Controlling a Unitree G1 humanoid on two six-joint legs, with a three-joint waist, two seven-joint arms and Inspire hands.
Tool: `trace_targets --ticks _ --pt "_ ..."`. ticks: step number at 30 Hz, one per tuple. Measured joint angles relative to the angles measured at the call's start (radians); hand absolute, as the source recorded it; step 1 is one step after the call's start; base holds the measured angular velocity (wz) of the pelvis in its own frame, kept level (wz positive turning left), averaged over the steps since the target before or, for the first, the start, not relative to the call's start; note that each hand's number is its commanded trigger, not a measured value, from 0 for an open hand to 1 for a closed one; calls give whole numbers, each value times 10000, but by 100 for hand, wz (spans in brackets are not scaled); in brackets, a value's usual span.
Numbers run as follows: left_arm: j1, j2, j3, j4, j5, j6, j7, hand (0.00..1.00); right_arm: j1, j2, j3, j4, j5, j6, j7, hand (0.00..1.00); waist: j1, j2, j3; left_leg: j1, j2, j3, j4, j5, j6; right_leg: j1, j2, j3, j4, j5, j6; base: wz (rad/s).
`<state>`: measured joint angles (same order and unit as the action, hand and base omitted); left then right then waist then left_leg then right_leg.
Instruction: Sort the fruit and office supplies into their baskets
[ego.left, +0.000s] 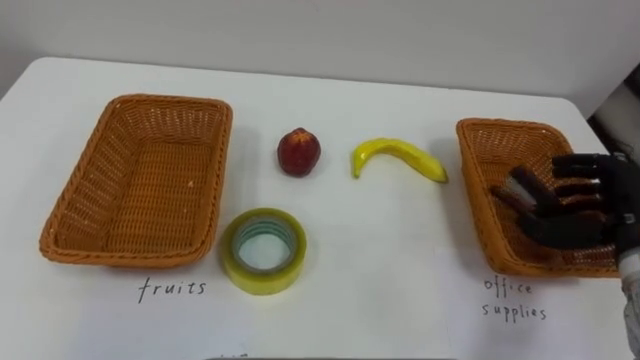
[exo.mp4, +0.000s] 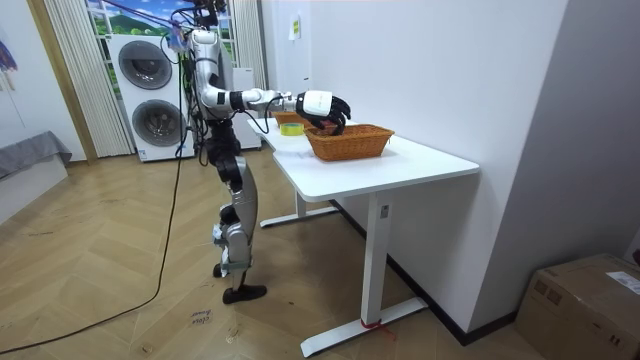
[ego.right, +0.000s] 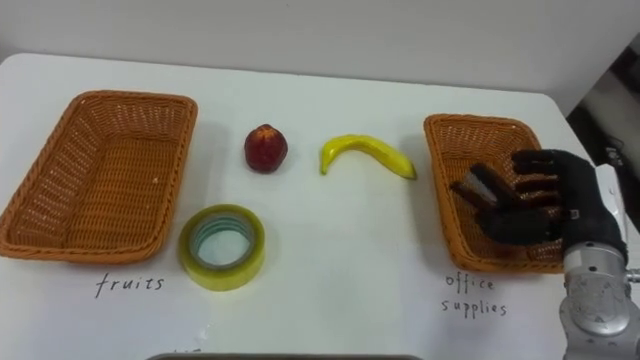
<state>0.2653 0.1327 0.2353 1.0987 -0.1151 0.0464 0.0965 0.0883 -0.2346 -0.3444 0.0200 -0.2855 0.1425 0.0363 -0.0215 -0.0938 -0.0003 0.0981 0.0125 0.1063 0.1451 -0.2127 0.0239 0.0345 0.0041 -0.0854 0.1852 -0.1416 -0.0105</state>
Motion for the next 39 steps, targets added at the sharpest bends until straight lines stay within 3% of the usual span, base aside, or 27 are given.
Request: trace_targets --ticks 29,39 --pt "-5 11 -17 23 -5 168 38 0 0 -23 0 -336 -139 1 127 0 -12 -52 -27 -2 -30 3 50 9 13 8 -26 19 2 -10 15 0" --pt "-50 2 -47 45 -40 138 66 0 -1 -23 53 -637 569 0 88 0 3 -38 -31 4 -25 5 59 8 13 13 -21 25 10 -10 15 0"
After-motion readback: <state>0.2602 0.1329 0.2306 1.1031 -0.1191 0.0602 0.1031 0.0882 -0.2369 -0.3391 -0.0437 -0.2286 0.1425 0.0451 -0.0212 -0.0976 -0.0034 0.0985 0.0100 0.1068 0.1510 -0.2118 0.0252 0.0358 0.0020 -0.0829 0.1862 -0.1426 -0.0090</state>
